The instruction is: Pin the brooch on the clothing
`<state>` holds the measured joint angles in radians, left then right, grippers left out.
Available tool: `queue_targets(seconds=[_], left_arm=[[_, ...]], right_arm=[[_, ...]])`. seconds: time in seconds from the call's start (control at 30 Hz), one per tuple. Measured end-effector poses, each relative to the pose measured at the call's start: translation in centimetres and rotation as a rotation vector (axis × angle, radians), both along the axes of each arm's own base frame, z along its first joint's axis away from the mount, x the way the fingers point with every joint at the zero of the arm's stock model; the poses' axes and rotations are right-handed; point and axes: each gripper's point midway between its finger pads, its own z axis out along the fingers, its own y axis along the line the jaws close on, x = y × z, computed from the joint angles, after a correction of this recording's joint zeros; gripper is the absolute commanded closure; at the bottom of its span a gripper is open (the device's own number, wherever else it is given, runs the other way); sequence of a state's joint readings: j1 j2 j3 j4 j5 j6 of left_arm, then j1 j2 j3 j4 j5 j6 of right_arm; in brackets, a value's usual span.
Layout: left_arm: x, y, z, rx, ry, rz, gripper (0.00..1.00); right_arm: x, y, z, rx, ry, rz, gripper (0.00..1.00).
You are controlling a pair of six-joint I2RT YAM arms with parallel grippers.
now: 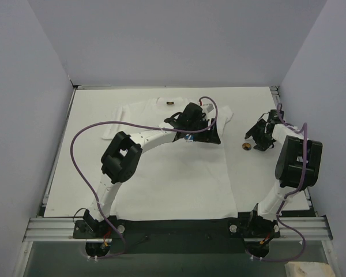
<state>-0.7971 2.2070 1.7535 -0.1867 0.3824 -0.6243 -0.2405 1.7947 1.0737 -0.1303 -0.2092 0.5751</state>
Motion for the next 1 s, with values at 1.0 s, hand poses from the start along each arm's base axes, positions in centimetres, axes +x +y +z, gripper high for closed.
queue_targets(seconds=[1.0], left_arm=[[-1.2, -0.8, -4.1, 0.013, 0.117, -0.005, 0.22]], right_arm=[[-0.4, 8.8, -0.6, 0.104, 0.044, 0.251, 0.57]])
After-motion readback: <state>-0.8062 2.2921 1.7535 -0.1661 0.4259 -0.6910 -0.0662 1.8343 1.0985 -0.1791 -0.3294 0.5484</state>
